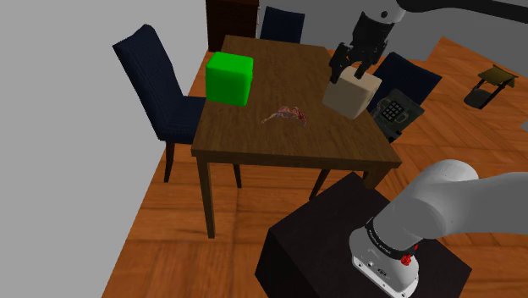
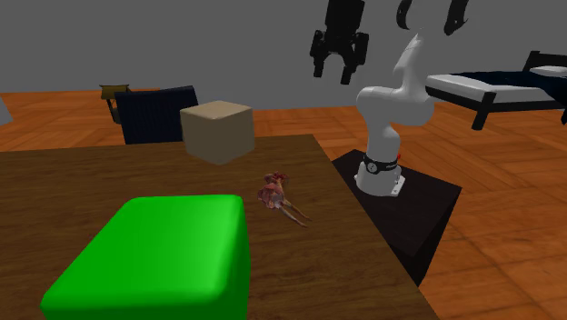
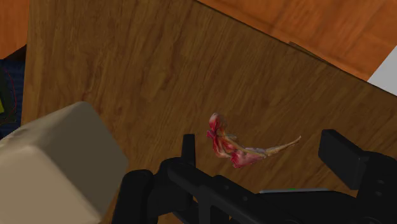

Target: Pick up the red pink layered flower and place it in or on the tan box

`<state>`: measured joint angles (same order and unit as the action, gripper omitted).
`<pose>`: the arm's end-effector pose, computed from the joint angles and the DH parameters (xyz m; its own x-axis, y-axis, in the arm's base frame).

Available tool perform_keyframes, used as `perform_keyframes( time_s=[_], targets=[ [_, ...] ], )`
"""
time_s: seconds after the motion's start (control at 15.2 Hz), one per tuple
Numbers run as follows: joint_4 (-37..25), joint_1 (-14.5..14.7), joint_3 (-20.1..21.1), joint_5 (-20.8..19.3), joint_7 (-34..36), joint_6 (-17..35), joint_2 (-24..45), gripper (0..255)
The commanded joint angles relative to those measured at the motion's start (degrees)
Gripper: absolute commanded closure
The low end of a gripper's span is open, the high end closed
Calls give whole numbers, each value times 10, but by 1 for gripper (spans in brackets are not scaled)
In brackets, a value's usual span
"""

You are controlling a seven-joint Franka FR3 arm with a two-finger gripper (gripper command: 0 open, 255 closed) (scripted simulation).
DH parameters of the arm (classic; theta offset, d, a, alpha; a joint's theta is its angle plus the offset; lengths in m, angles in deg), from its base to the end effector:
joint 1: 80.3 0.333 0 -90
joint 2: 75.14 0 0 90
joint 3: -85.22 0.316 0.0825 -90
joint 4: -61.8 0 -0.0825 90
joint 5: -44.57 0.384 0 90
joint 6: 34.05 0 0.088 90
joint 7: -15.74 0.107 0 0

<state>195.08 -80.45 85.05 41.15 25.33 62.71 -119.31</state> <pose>0.3231 -0.0078 0.6114 0.9763 -0.1643 0.1407 -0.1707 -0.9847 0.0346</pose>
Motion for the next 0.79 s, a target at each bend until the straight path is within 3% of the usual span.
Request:
perform_keyframes(
  time_s=[0.0,0.73],
  targets=[
    [0,0,0,0,0,0,0,0],
    [101,45,-105,6,-188,272,115,0]
  ],
)
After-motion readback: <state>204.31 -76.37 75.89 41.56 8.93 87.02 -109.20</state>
